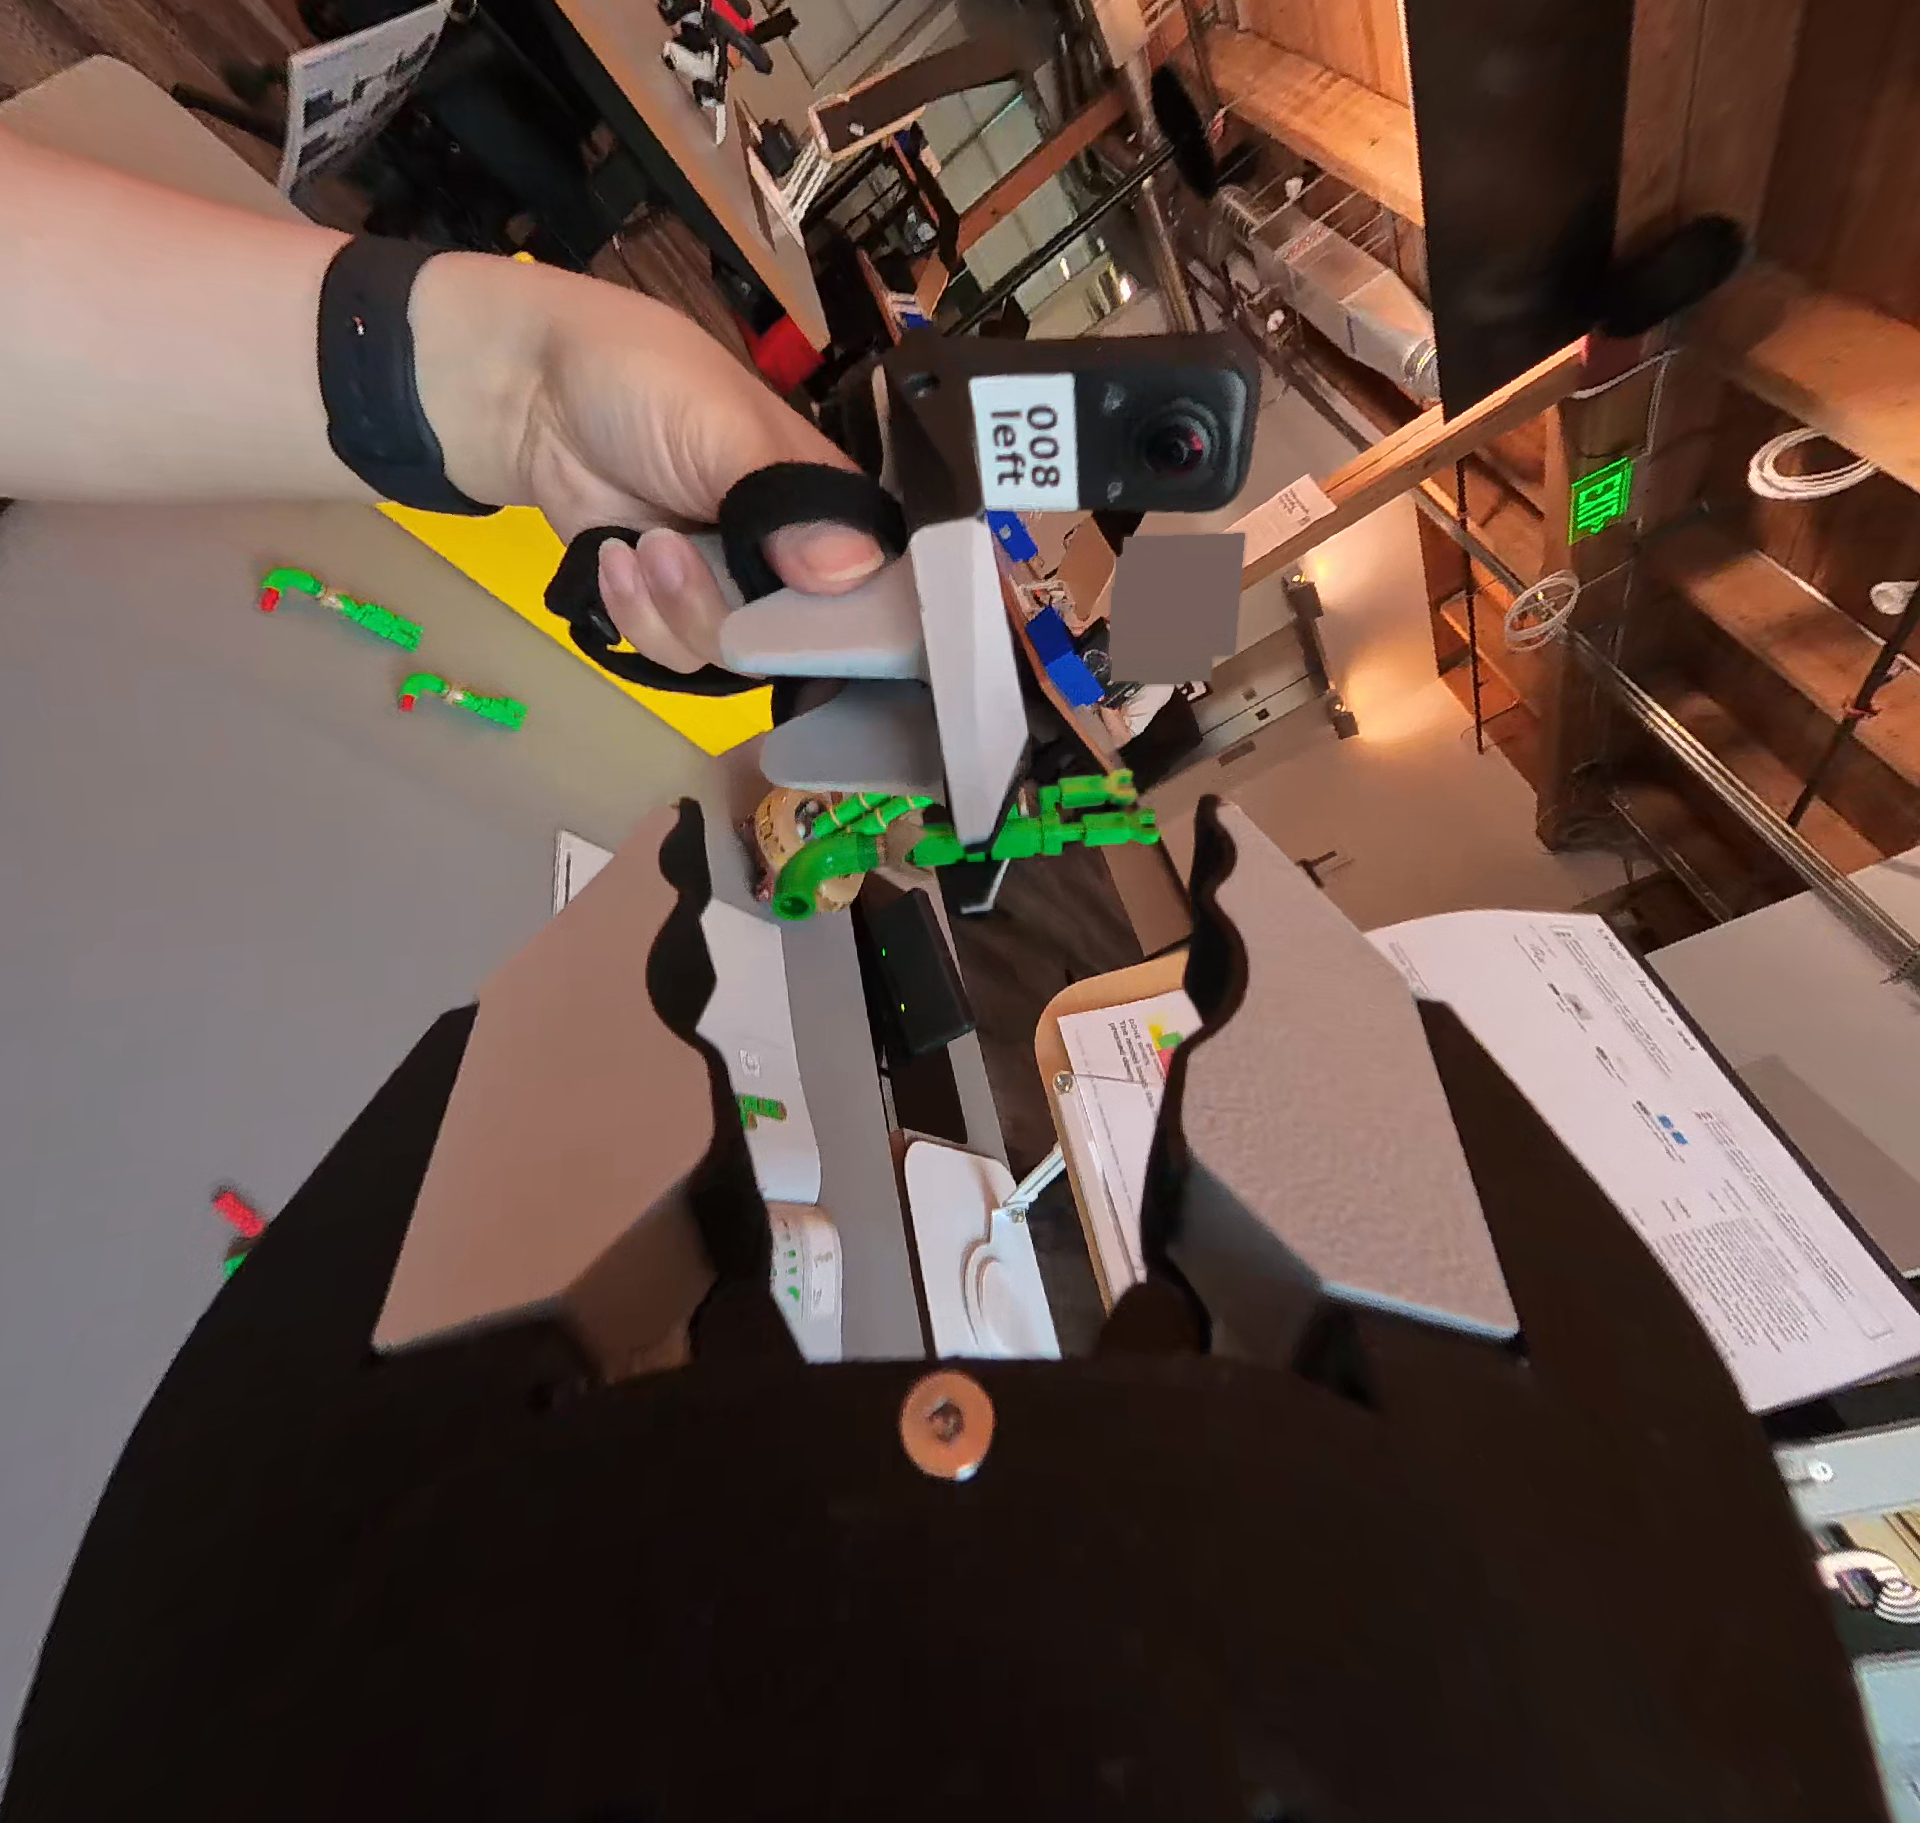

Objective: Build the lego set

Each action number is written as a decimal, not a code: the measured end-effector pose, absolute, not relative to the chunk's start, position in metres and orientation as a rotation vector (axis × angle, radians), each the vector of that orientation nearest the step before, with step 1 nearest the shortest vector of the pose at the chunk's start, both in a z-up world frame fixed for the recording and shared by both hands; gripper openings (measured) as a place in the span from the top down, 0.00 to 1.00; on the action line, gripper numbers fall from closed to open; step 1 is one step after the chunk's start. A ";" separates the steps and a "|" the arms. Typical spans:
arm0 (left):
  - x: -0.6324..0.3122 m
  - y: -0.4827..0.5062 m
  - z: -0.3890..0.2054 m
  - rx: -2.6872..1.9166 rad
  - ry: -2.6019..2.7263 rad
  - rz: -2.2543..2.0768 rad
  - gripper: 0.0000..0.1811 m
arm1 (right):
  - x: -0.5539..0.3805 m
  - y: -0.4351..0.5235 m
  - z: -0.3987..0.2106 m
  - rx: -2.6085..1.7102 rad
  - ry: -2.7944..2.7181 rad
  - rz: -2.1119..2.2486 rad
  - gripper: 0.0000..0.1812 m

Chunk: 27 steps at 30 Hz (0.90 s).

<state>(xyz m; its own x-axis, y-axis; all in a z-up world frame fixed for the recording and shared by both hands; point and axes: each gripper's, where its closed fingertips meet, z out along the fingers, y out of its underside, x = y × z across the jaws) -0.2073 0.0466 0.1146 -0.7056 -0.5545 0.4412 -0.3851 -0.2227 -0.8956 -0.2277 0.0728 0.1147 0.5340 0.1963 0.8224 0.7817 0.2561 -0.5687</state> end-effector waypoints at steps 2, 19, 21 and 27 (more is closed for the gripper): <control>-0.208 0.045 0.113 -1.151 1.893 -2.063 0.94 | -0.224 0.075 0.111 -1.311 -0.975 -0.523 0.51; -0.203 0.040 0.107 -1.163 1.914 -2.006 0.94 | -0.221 0.075 0.113 -1.335 -0.951 -0.529 0.60; -0.204 0.043 0.110 -1.168 1.892 -2.039 0.94 | -0.221 0.077 0.110 -1.349 -0.960 -0.542 0.58; -0.207 0.046 0.109 -1.198 1.904 -2.068 0.94 | -0.223 0.076 0.110 -1.354 -0.963 -0.521 0.60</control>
